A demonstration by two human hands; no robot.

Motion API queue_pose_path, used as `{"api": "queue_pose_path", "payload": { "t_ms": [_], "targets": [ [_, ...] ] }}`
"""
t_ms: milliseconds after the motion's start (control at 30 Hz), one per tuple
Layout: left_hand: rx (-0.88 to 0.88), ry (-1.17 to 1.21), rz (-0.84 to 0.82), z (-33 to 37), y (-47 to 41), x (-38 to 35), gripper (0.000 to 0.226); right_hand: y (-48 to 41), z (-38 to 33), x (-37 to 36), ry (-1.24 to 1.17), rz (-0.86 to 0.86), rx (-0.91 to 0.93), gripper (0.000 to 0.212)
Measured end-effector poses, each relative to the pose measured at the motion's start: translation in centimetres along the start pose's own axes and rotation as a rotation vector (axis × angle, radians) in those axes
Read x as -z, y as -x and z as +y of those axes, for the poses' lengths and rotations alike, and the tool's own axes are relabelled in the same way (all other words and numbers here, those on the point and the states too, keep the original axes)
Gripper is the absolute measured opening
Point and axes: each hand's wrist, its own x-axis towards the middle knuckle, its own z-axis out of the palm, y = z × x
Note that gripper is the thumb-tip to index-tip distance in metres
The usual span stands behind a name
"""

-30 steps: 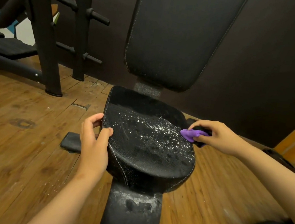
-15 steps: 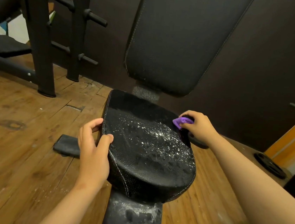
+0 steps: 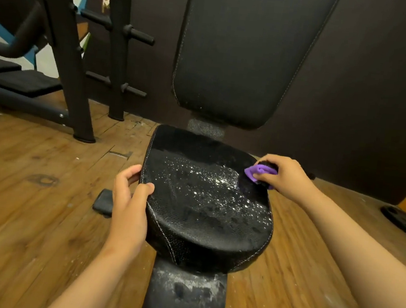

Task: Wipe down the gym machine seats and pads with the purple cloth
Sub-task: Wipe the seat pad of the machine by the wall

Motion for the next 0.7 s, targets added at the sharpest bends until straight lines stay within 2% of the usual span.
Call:
{"api": "queue_pose_path", "payload": {
  "t_ms": [67, 133, 267, 400, 600, 700],
  "targets": [
    [0.013, -0.011, 0.014, 0.1, 0.0, 0.0, 0.033, -1.5, 0.2, -0.9, 0.014, 0.064, -0.034, 0.012],
    [0.027, -0.018, 0.022, 0.3, 0.0, 0.0, 0.034, -1.6, -0.9, -2.1, 0.007, 0.065, 0.027, 0.012],
    [0.025, -0.073, 0.018, 0.7, 0.0, -0.1, 0.034, 1.1, -3.9, -2.4, -0.052, -0.095, 0.247, 0.020],
    [0.036, -0.125, -0.008, 0.9, 0.0, 0.1, 0.032, 0.9, -3.5, -0.8, -0.116, -0.192, 0.215, 0.020],
    [0.062, -0.151, 0.004, 0.9, 0.1, 0.2, 0.030, -3.7, -1.6, -2.1, 0.067, -0.023, 0.042, 0.017],
    [0.082, -0.120, 0.000, 1.0, 0.4, 0.0, 0.031, -2.6, -3.4, -3.2, 0.067, -0.010, 0.165, 0.016]
  ]
}}
